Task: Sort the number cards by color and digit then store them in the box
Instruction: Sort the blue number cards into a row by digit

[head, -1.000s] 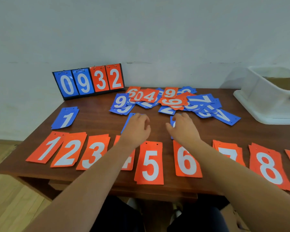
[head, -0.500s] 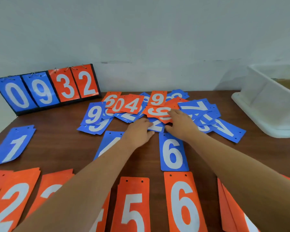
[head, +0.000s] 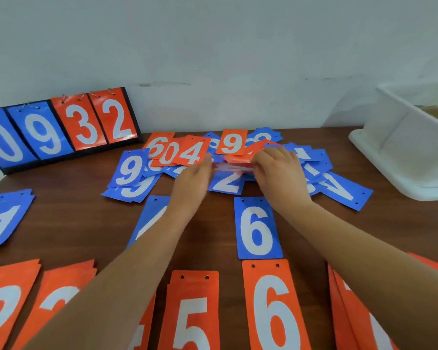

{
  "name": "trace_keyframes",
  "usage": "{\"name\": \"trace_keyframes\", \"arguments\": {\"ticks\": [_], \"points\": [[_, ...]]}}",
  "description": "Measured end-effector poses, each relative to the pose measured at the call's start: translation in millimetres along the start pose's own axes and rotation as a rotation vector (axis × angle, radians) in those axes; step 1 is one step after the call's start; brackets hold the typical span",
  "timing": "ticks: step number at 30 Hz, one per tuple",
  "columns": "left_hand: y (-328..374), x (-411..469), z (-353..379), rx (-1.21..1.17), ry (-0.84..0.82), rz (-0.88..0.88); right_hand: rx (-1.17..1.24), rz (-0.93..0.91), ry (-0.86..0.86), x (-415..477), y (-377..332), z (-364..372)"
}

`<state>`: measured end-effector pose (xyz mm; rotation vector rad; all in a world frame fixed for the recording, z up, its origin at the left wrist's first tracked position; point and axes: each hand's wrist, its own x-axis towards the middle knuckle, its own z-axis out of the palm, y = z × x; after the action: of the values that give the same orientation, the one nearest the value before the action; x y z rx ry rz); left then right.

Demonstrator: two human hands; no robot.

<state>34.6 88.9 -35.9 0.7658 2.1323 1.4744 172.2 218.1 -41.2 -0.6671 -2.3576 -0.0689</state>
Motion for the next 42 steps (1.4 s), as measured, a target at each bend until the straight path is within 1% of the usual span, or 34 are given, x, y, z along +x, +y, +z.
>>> {"name": "trace_keyframes", "arguments": {"ticks": [1, 2, 3, 4, 5, 7, 9, 11, 12, 13, 16, 17, 18, 20, 21, 23, 26, 28, 30, 32, 35, 38, 42], "points": [[9.8, -4.6, -4.2, -0.350, -0.045, -0.199, 0.069, -0.027, 0.071, -4.0, -2.9, -9.6], [16.5, -9.2, -10.0, -0.627, -0.134, -0.347, 0.126, -0.062, 0.112, -8.7, -6.3, -18.7], [21.3, -14.7, -15.4, -0.787, -0.222, -0.435, 0.173, -0.107, 0.125, -14.1, -10.6, -27.1], [23.5, -20.8, -20.3, -0.850, -0.284, -0.472, 0.207, -0.155, 0.118, -20.1, -14.9, -34.6], [24.6, -27.9, -23.9, -0.849, -0.306, -0.481, 0.227, -0.192, 0.103, -27.2, -19.0, -40.6], [28.5, -44.4, -28.5, -0.755, -0.274, -0.477, 0.235, -0.210, 0.066, -41.0, -23.4, -48.7], [28.8, -61.8, -30.9, -0.715, -0.246, -0.449, 0.218, -0.128, 0.030, -54.9, -25.5, -54.0], [28.0, -80.8, -34.6, -0.680, -0.207, -0.383, 0.250, 0.014, -0.048, -68.6, -34.6, -64.1], [27.6, -90.8, -36.5, -0.657, -0.177, -0.340, 0.310, 0.096, -0.071, -74.8, -41.3, -71.7], [27.8, -102.3, -38.0, -0.634, -0.141, -0.289, 0.402, 0.218, -0.076, -80.4, -50.4, -81.9], [27.6, -136.4, -41.8, -0.548, -0.045, -0.156, 0.854, 0.671, -0.087, -94.9, -79.6, -110.2], [25.7, -147.2, -41.4, -0.521, -0.031, -0.131, 1.007, 0.787, -0.106, -99.7, -87.5, -116.4], [23.7, -158.6, -40.4, -0.499, -0.028, -0.112, 1.112, 0.851, -0.137, -104.8, -94.3, -121.5], [19.6, -178.7, -37.8, -0.475, -0.029, -0.100, 1.141, 0.854, -0.202, -115.4, -106.4, -128.4], [17.0, -187.4, -37.4, -0.466, -0.029, -0.098, 1.129, 0.845, -0.203, -121.1, -111.1, -130.9], [12.4, -199.7, -37.1, -0.448, -0.032, -0.097, 1.125, 0.864, -0.171, -130.2, -114.3, -134.5], [6.4, -213.4, -42.0, -0.463, -0.009, -0.117, 1.059, 0.890, -0.144, -144.5, -111.0, -139.0], [1.1, -218.4, -47.0, -0.447, 0.016, -0.127, 1.111, 0.957, -0.139, -151.2, -106.4, -143.8], [-3.1, -222.5, -51.3, -0.431, 0.013, -0.142, 1.214, 1.006, -0.134, -156.1, -101.2, -149.8], [-5.9, -225.2, -53.0, -0.431, -0.016, -0.162, 1.275, 1.008, -0.128, -156.8, -98.2, -157.4], [-3.5, -231.6, -51.3, -0.451, -0.082, -0.160, 1.292, 0.991, -0.161, -157.0, -96.9, -162.0], [0.8, -237.4, -44.6, -0.500, -0.162, -0.149, 1.218, 0.925, -0.225, -156.9, -100.1, -162.9], [1.3, -245.3, -27.1, -0.513, -0.187, -0.130, 1.023, 0.850, -0.254, -165.1, -100.9, -161.2]]}}
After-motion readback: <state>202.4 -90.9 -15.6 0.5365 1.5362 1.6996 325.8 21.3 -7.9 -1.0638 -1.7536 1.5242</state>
